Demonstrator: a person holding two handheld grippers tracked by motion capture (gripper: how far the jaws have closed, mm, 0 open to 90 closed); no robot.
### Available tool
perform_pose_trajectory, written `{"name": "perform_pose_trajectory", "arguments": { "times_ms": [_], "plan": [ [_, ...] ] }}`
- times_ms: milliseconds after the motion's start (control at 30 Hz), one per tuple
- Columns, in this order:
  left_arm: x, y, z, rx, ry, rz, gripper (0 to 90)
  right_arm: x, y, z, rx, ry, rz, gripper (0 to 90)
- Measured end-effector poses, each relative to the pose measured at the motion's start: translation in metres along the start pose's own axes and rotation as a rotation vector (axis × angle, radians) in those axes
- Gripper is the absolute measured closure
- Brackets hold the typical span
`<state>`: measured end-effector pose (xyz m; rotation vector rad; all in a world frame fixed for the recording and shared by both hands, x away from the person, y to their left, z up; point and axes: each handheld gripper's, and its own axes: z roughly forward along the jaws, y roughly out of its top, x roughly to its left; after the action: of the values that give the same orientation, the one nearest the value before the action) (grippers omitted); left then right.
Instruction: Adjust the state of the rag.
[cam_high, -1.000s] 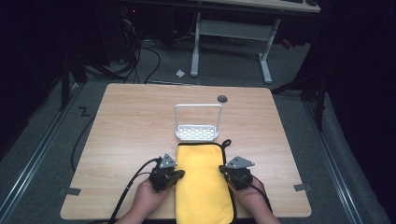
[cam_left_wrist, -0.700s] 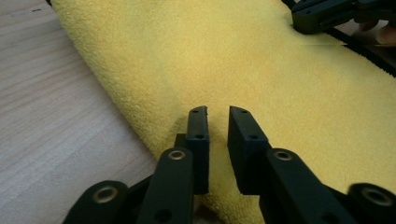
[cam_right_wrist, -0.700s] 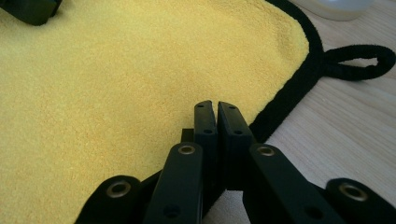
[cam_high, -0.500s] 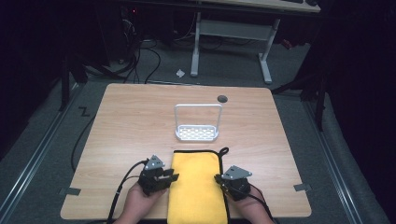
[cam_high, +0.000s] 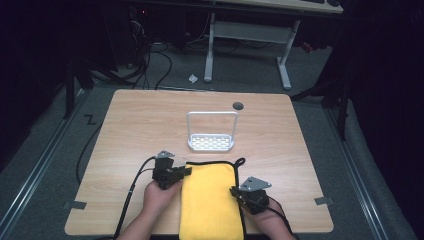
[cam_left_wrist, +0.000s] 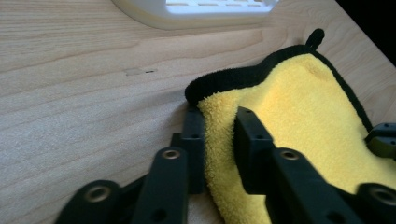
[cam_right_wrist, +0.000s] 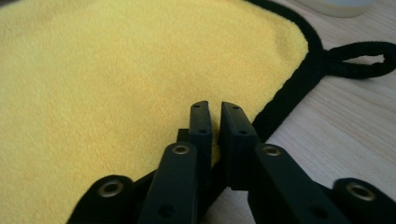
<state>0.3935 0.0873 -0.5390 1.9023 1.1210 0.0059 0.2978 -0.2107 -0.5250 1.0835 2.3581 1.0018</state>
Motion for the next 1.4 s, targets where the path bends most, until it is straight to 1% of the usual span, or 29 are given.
{"name": "perform_pose_trajectory", "arguments": {
  "times_ms": [33,67,100,167,200,267,333,400,433,467,500,633,667,767,833,900,1000,1100,1133,1200,1300,1367,1400],
  "plan": [
    [-0.002,-0.001,0.000,-0.001,0.006,0.015,80.0,-0.002,0.002,0.000,-0.015,-0.009,0.010,77.7],
    [-0.003,-0.001,0.000,-0.002,0.012,0.023,80.4,-0.004,0.006,0.000,-0.031,-0.029,0.019,75.4],
    [-0.003,-0.001,0.000,-0.005,0.012,0.022,80.4,-0.007,0.011,0.003,-0.041,-0.043,0.034,71.6],
    [-0.004,-0.002,0.000,-0.007,0.016,0.030,80.4,-0.016,0.021,0.011,-0.041,-0.085,0.078,63.7],
    [-0.004,-0.002,0.000,-0.008,0.017,0.035,80.2,-0.021,0.026,0.016,-0.038,-0.107,0.098,60.9],
    [-0.005,-0.003,0.000,-0.010,0.023,0.046,79.1,-0.032,0.033,0.027,-0.016,-0.123,0.142,51.2],
    [-0.006,-0.003,0.000,-0.012,0.023,0.048,78.3,-0.041,0.038,0.038,0.008,-0.126,0.188,43.7],
    [-0.005,-0.003,0.000,-0.010,0.016,0.041,77.8,-0.047,0.038,0.046,0.036,-0.142,0.213,36.5],
    [-0.004,-0.003,0.000,-0.011,0.014,0.039,77.9,-0.048,0.037,0.048,0.025,-0.133,0.228,36.7],
    [-0.004,-0.003,0.000,-0.011,0.013,0.039,77.8,-0.047,0.037,0.048,0.023,-0.136,0.220,38.0],
    [-0.005,-0.003,0.000,-0.011,0.014,0.039,77.9,-0.046,0.037,0.048,0.023,-0.137,0.206,41.4],
    [-0.005,-0.003,-0.001,-0.011,0.015,0.042,77.9,-0.042,0.036,0.047,0.010,-0.110,0.188,55.3],
    [-0.005,-0.004,-0.001,-0.012,0.017,0.043,77.9,-0.042,0.036,0.047,0.006,-0.101,0.185,60.3],
    [-0.005,-0.004,-0.001,-0.012,0.013,0.040,78.0,-0.040,0.036,0.047,0.001,-0.067,0.191,72.6],
    [-0.005,-0.004,-0.001,-0.012,0.016,0.040,78.1,-0.040,0.036,0.047,-0.008,-0.050,0.197,77.8],
    [-0.006,-0.005,-0.002,-0.015,0.021,0.043,78.1,-0.039,0.036,0.047,-0.013,-0.053,0.186,79.1],
    [-0.005,-0.006,-0.005,-0.034,0.010,0.038,78.9,-0.035,0.035,0.044,-0.042,-0.068,0.175,79.4],
    [-0.005,-0.006,-0.007,-0.052,0.000,0.041,80.3,-0.034,0.035,0.039,-0.067,-0.071,0.171,79.4],
    [-0.006,-0.007,-0.008,-0.062,0.004,0.047,80.9,-0.034,0.035,0.038,-0.076,-0.068,0.174,79.4],
    [-0.008,-0.007,-0.009,-0.068,0.009,0.066,81.4,-0.032,0.036,0.037,-0.084,-0.071,0.171,79.4],
    [-0.008,-0.007,-0.010,-0.083,0.007,0.073,81.8,-0.030,0.037,0.034,-0.098,-0.082,0.158,79.4],
    [-0.009,-0.008,-0.011,-0.096,0.014,0.081,81.8,-0.029,0.037,0.032,-0.112,-0.089,0.155,79.4],
    [-0.010,-0.008,-0.012,-0.102,0.012,0.076,81.8,-0.028,0.038,0.030,-0.122,-0.092,0.155,79.4]
  ]
}}
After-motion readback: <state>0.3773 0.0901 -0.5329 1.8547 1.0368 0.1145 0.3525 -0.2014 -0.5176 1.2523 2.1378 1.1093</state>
